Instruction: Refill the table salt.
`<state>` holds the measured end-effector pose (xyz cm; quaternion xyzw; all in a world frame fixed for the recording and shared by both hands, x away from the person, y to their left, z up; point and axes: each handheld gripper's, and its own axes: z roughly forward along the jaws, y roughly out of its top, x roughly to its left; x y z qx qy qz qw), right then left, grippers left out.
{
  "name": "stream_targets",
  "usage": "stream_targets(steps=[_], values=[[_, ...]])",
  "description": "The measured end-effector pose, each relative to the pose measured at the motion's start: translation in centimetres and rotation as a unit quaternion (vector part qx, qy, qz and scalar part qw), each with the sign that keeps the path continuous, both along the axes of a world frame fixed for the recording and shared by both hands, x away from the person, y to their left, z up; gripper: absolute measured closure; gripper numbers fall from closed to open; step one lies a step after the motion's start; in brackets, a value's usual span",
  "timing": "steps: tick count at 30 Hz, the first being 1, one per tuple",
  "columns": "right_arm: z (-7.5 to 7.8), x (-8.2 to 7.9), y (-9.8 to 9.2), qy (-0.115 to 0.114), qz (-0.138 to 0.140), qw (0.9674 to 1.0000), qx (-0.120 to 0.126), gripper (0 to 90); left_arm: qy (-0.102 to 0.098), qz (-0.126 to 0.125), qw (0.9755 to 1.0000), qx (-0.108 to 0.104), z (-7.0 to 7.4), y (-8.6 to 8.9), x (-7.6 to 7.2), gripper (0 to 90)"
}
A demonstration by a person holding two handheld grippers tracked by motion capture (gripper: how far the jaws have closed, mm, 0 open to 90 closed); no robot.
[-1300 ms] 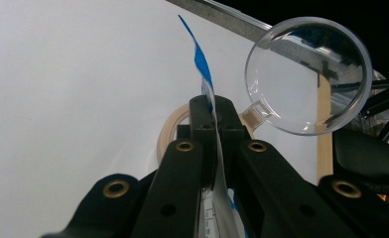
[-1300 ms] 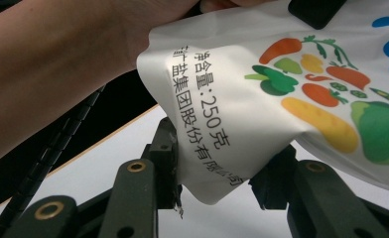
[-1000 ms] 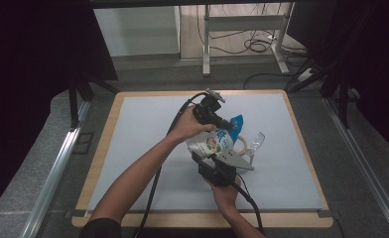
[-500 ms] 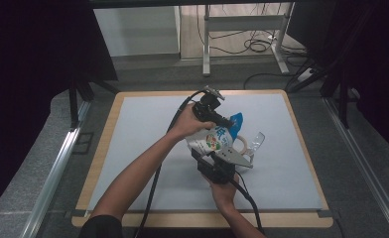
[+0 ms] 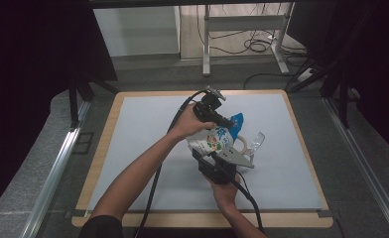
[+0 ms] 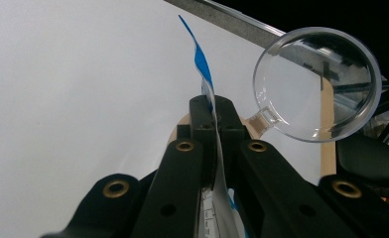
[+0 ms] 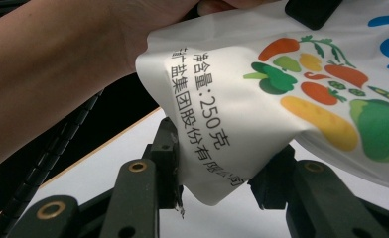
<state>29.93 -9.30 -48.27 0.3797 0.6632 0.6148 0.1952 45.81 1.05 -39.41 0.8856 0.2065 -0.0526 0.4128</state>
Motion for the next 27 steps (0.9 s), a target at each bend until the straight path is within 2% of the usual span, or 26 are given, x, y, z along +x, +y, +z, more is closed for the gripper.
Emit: stream_targets(steps=[27], values=[[0.21, -0.04, -0.5, 0.004, 0.001, 0.9999, 0.013, 62.1, -0.004, -0.005, 1.0, 0.002, 0.37, -0.39, 0.03, 90.0]])
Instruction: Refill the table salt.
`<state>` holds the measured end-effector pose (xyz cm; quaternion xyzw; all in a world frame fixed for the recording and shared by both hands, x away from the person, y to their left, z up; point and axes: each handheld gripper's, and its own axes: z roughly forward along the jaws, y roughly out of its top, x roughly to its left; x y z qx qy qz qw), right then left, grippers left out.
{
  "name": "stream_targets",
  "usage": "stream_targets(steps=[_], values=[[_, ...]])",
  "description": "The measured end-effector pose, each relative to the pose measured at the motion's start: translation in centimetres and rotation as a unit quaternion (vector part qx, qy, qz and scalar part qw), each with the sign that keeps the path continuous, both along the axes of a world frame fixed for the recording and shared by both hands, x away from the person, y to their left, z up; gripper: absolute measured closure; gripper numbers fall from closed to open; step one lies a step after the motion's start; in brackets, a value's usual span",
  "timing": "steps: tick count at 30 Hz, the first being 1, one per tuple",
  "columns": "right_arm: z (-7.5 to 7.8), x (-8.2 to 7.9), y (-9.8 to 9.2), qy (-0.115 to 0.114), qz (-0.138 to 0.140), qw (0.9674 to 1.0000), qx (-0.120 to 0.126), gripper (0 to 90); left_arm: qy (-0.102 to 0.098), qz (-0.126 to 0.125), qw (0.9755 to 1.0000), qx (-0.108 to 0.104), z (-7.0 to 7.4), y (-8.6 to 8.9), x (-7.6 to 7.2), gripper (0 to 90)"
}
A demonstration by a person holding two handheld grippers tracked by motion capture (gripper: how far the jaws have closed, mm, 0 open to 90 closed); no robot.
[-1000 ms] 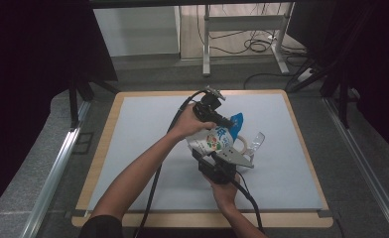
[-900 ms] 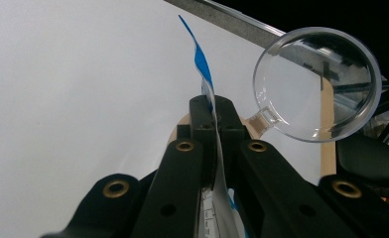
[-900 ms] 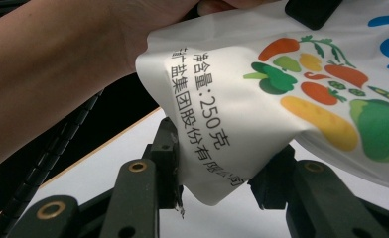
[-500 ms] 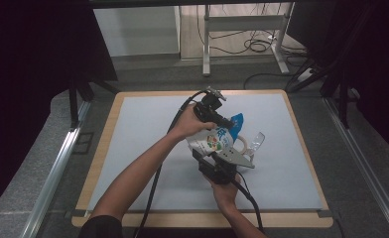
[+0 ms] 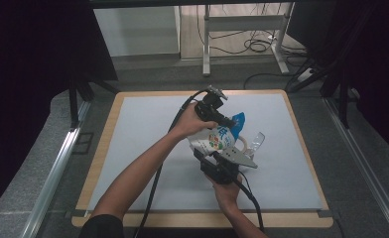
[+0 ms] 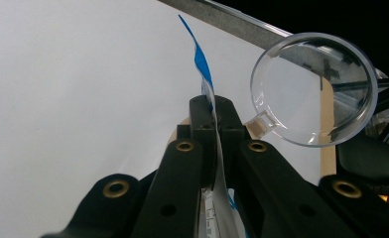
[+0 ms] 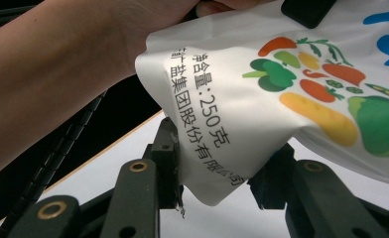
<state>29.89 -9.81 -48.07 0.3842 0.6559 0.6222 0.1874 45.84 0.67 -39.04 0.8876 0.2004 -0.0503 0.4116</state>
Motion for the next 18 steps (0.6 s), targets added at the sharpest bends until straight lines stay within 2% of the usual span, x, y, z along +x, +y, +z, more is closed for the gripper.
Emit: stream_targets(steps=[18], values=[[-0.12, 0.21, 0.23, 0.0, -0.004, 1.0, -0.003, 62.1, 0.003, 0.0, 1.0, 0.003, -0.25, 0.02, 0.29, 90.0]])
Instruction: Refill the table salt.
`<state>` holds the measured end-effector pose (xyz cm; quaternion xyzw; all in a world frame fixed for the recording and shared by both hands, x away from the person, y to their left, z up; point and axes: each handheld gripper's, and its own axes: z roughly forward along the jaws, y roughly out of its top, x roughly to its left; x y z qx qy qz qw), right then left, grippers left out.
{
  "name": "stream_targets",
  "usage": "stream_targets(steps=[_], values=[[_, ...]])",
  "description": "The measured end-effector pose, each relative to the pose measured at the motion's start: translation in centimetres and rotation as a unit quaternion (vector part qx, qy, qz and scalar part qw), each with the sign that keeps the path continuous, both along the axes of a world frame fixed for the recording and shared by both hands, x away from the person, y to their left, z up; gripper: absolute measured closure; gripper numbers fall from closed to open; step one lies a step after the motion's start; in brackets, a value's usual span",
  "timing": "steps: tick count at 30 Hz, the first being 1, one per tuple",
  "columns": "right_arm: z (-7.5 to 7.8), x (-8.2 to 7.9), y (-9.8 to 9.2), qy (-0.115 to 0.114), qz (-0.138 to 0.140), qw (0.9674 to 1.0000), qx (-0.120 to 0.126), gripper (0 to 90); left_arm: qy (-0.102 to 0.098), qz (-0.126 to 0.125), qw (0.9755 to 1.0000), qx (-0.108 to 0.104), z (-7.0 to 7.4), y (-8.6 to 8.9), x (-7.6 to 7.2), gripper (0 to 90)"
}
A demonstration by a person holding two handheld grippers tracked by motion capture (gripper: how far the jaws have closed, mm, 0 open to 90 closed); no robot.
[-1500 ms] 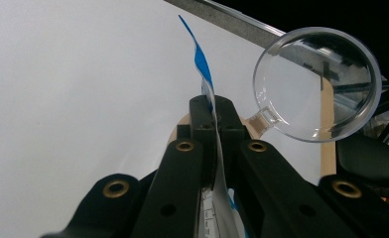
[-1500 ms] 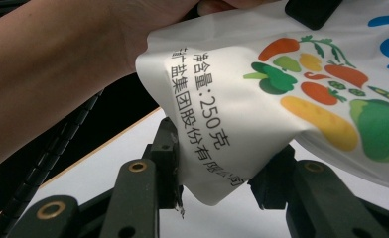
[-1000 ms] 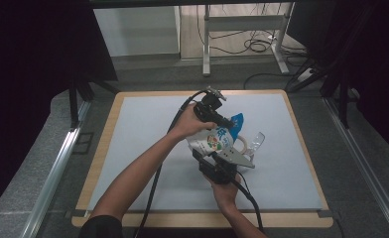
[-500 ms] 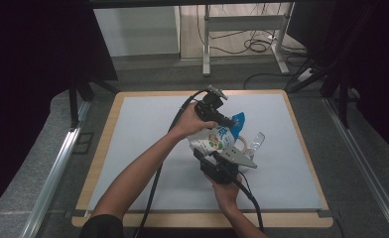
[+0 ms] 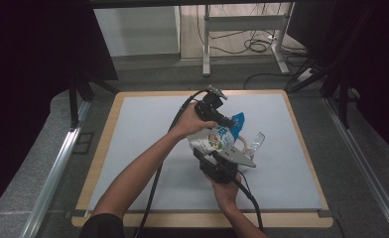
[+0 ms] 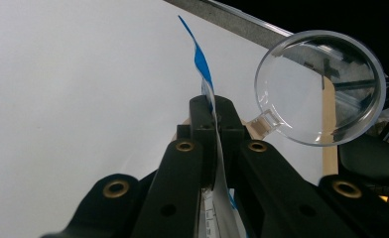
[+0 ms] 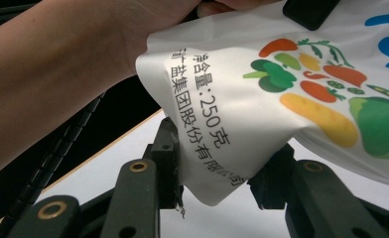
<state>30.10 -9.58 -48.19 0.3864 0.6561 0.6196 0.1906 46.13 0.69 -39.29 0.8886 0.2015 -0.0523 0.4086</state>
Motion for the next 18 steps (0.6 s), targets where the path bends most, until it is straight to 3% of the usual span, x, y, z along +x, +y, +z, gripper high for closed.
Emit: stream_targets(steps=[18], values=[[0.17, -0.14, -0.21, 0.0, 0.002, 1.0, 0.002, 62.3, 0.001, -0.002, 1.0, 0.0, 0.1, -0.16, -0.11, 90.0]])
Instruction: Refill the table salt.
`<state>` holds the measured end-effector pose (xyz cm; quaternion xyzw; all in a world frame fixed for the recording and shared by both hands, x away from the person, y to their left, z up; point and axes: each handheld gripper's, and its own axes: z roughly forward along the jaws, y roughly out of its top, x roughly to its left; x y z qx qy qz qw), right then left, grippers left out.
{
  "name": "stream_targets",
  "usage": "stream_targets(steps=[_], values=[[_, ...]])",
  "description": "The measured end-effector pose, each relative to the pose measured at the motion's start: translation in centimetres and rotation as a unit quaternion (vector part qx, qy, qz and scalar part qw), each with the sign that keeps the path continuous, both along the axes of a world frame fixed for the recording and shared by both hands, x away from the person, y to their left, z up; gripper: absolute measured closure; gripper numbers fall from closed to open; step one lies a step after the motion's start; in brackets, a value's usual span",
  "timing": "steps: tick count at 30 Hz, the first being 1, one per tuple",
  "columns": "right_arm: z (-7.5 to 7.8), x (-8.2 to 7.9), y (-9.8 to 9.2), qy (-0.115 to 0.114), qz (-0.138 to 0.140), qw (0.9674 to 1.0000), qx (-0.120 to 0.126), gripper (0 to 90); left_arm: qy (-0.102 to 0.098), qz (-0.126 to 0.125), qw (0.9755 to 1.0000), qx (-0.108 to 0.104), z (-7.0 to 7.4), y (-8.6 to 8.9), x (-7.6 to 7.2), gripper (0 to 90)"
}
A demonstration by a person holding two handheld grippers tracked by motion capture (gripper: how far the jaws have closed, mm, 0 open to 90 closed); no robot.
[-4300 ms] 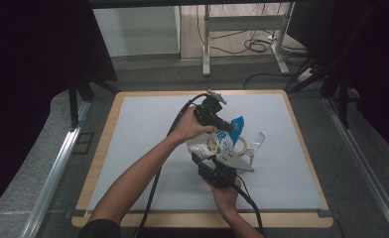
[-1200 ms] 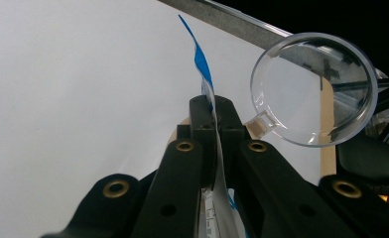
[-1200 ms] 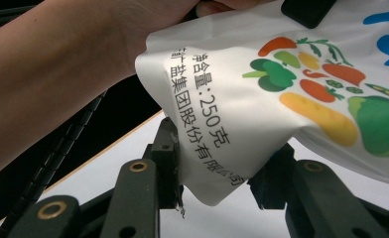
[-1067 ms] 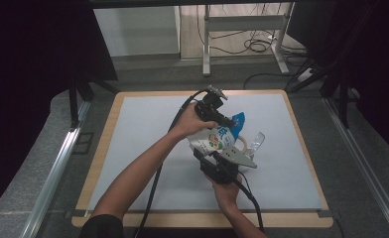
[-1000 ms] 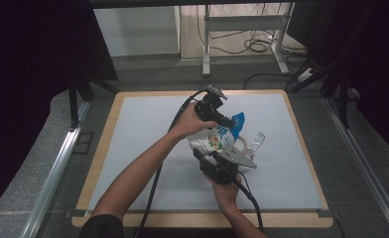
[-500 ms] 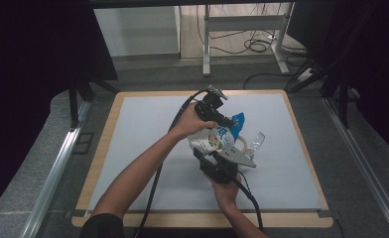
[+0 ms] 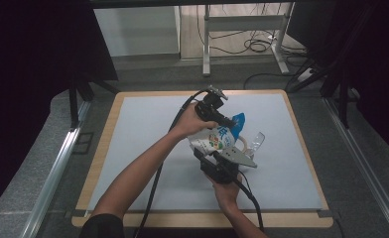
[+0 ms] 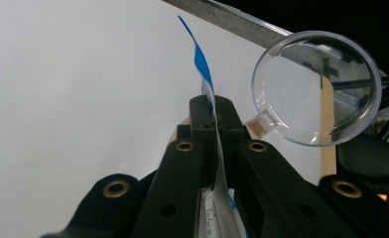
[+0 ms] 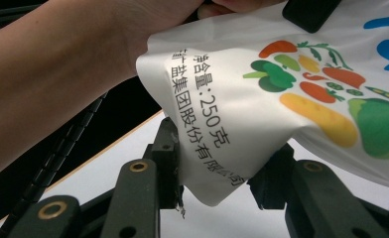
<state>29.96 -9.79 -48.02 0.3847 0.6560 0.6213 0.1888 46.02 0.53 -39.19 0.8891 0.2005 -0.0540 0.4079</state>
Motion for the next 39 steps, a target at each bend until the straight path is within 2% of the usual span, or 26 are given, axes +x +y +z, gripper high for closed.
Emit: stream_targets(steps=[14, 39], values=[[0.21, -0.21, 0.09, -0.007, -0.012, 0.9999, -0.001, 62.3, -0.002, -0.007, 0.9999, 0.008, 0.27, -0.44, -0.02, 90.0], [0.13, -0.17, 0.2, -0.008, -0.012, 0.9999, -0.002, 62.3, -0.001, -0.007, 0.9999, 0.012, 0.12, -0.42, -0.03, 90.0]])
